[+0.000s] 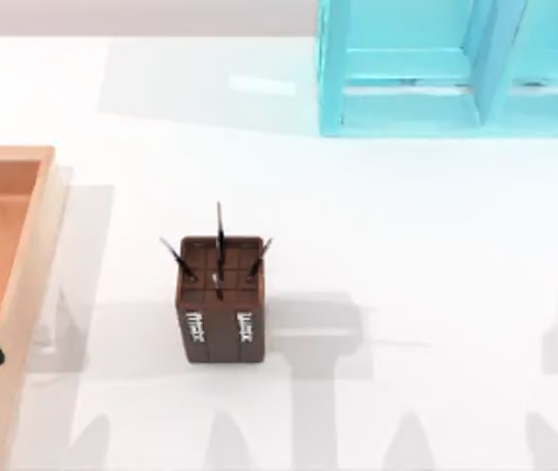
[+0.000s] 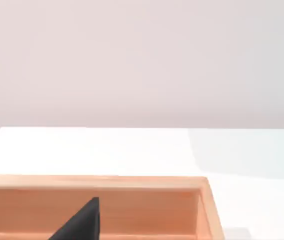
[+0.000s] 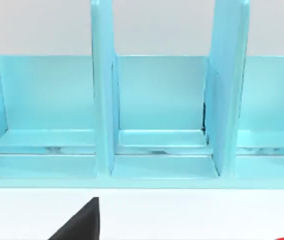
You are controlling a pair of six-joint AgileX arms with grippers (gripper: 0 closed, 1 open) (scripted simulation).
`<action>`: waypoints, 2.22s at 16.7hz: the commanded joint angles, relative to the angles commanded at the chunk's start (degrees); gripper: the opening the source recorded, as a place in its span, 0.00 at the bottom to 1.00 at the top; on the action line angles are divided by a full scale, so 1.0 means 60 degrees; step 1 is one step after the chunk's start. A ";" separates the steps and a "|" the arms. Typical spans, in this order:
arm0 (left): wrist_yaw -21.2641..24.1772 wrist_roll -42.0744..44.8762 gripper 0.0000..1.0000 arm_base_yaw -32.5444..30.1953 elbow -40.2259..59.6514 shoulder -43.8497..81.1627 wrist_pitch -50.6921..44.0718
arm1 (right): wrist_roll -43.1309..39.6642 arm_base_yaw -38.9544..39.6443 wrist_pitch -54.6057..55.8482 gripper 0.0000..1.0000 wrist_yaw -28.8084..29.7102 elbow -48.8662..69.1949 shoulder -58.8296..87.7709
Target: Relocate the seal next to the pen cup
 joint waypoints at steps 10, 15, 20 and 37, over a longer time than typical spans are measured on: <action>0.0000 0.0000 1.00 0.0000 0.0000 0.0000 0.0000 | -0.0386 -0.0345 -0.2421 1.00 -0.0025 0.3072 0.3453; 0.0000 0.0000 1.00 0.0000 0.0000 0.0000 0.0000 | -0.0777 -0.0791 -0.5237 1.00 -0.0019 0.6654 0.7526; 0.0000 0.0000 1.00 0.0000 0.0000 0.0000 0.0000 | -0.1202 -0.1263 -0.8185 1.00 0.0006 1.0332 1.1750; 0.0000 0.0000 1.00 0.0000 0.0000 0.0000 0.0000 | -0.1830 -0.1975 -1.2699 1.00 0.0008 1.5902 1.8204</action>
